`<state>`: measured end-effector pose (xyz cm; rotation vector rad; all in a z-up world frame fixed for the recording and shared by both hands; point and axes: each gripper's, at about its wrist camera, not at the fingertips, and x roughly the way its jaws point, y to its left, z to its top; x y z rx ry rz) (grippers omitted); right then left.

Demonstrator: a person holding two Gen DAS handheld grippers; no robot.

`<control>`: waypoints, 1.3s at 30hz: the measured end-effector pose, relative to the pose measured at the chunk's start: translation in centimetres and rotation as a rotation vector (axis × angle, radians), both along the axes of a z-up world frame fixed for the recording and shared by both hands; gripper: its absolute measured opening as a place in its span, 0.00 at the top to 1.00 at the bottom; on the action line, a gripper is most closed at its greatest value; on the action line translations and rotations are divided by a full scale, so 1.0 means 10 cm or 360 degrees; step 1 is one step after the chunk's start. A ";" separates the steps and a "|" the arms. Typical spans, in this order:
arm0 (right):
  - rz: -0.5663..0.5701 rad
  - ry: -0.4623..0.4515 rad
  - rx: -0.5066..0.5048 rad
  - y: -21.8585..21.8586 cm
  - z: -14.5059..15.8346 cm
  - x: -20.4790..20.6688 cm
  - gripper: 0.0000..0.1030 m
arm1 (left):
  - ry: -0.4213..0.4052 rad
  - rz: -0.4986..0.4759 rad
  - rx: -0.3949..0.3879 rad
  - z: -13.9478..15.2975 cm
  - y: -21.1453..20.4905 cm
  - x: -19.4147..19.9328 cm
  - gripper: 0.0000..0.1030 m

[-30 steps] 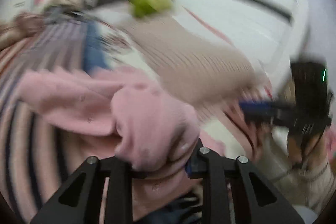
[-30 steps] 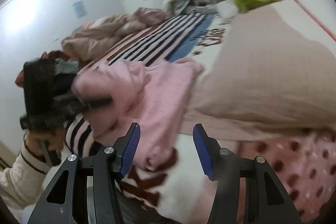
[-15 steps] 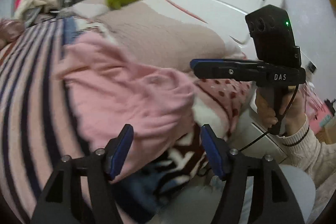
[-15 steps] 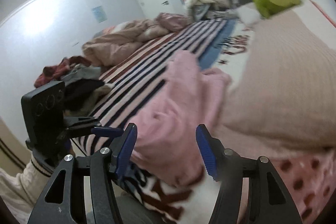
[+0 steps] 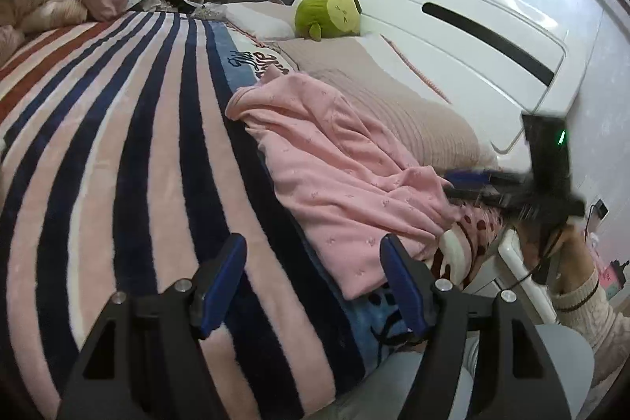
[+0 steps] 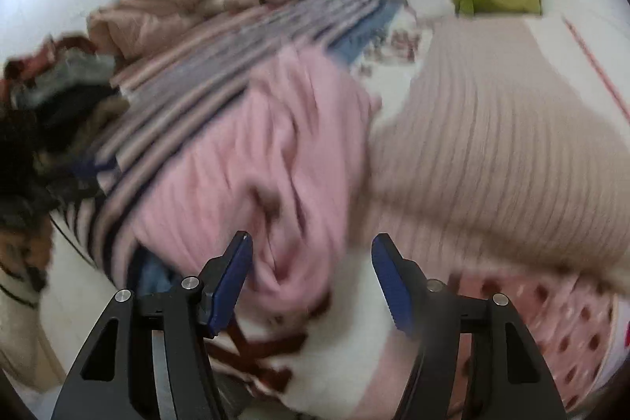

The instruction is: Fold small clothes

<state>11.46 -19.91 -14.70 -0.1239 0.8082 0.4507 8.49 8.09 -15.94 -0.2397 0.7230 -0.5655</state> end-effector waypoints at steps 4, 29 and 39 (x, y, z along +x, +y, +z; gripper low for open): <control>0.0059 -0.0054 0.0048 0.29 0.34 0.36 0.32 | -0.0011 0.0007 -0.0046 -0.05 0.06 0.04 0.35; -0.0189 0.0057 -0.0217 0.14 0.01 1.10 0.60 | 0.0223 -0.0276 -0.0238 -0.40 -0.55 0.56 0.26; -0.0059 0.0211 -0.0106 -0.06 -0.42 0.06 0.59 | 0.0209 -0.0208 -0.0158 -0.42 -0.59 0.34 0.81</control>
